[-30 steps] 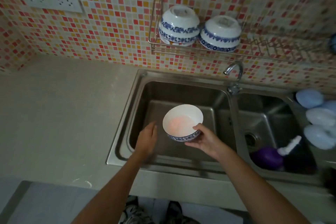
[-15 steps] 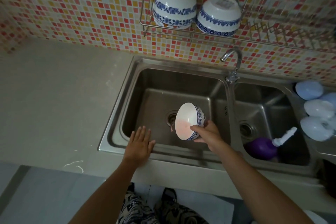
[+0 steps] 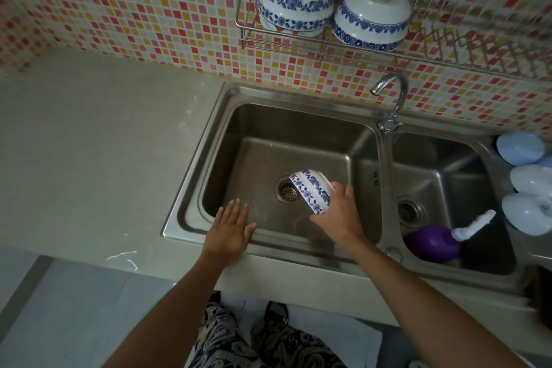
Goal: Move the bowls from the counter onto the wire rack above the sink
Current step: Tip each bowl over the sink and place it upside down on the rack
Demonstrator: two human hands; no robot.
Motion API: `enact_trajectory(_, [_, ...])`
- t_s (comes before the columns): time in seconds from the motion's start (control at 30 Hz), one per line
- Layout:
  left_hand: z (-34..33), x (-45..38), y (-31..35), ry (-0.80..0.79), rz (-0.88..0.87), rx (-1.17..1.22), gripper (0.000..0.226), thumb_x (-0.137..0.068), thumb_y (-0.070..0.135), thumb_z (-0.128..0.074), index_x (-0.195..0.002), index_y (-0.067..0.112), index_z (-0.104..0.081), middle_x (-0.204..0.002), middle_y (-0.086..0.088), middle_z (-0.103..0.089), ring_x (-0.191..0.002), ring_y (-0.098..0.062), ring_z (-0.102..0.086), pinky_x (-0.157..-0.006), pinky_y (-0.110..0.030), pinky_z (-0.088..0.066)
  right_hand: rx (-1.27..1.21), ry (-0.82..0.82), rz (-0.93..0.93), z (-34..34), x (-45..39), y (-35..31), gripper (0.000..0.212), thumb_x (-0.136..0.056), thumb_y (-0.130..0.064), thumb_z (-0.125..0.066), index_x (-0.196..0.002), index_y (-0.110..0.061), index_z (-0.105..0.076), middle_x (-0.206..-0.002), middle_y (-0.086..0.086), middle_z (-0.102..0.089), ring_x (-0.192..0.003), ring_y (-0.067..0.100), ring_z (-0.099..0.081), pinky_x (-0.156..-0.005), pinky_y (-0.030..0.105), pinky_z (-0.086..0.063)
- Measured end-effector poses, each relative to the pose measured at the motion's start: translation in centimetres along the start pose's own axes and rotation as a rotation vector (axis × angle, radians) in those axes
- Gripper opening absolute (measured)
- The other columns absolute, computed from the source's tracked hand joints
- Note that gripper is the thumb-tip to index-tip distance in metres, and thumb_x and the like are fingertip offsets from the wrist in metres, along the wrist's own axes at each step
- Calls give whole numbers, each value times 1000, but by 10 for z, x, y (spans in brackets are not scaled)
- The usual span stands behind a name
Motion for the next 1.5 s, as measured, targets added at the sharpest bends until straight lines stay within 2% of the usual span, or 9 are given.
enact_trajectory(0.23, [1,0,0,-12,-11,-9,110,-64,68,35,-149,13,-5,-159,-7,-1,-146,-20,8,-116,-34,9,316,12,170,-8,5,0,80,-64,-26,-82,-129,-11,-39,-119,8,-41,-107,25,-49,-79,35,-53])
enact_trajectory(0.37, [4,-1,0,-50,-18,7,114,-59,70,37,-149,11,-1,-159,-8,3,-145,-20,11,-114,-34,12,283,-25,91,-10,7,-1,81,-62,-29,-84,-127,-12,-39,-118,6,-41,-104,21,-50,-79,32,-53])
enact_trajectory(0.57, [17,-5,0,-87,-96,-8,109,-61,70,36,-148,11,4,-159,-8,7,-145,-21,13,-114,-36,10,-208,-102,-318,-1,-9,3,55,-59,-31,-81,-105,-8,-60,-109,6,-58,-86,14,-55,-64,19,-52])
enact_trajectory(0.67, [42,-18,5,-19,-129,7,105,-65,70,32,-148,12,4,-159,-7,6,-144,-19,13,-115,-35,9,-671,-152,-551,11,-9,5,44,-72,-20,-74,-112,-7,-61,-106,14,-66,-85,27,-66,-64,41,-61])
enact_trajectory(0.77, [79,-45,12,65,-176,3,98,-69,70,27,-147,14,8,-158,-7,9,-141,-16,18,-115,-34,9,-984,-179,-638,31,-6,-3,41,-82,-15,-66,-120,-2,-56,-108,15,-62,-86,28,-64,-71,48,-60])
enact_trajectory(0.97, [179,-84,64,403,-333,-26,65,-94,52,-7,-145,16,10,-154,-4,15,-141,-18,18,-114,-32,12,-1421,-146,-620,79,-5,-20,34,-88,-8,-54,-121,-12,-49,-112,14,-51,-101,35,-56,-74,51,-56])
enact_trajectory(1.1, [238,-98,98,631,-481,4,59,-100,38,-17,-149,10,-2,-156,-5,6,-145,-19,10,-118,-36,4,-1575,-155,-528,118,-7,-26,33,-86,-8,-45,-117,-16,-53,-118,16,-53,-106,38,-55,-63,44,-61])
enact_trajectory(1.3, [277,-132,119,608,-439,-103,62,-96,49,0,-148,17,10,-157,-3,14,-144,-19,17,-119,-39,4,-1673,-163,-325,175,-12,-40,37,-79,-7,-50,-113,-18,-58,-119,16,-55,-102,39,-59,-74,48,-57])
enact_trajectory(1.5, [279,-146,120,608,-391,-219,64,-94,51,5,-147,17,15,-156,-3,20,-143,-20,21,-119,-42,4,-1790,-125,-191,222,-33,-60,41,-72,-6,-57,-113,-13,-58,-115,16,-60,-95,37,-64,-67,52,-59])
Point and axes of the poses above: each hand's wrist, its own x-axis away from the middle knuckle, its own z-axis out of the back of the hand, y = z × x, the point moved 1 cm from there along -x, towards the middle knuckle
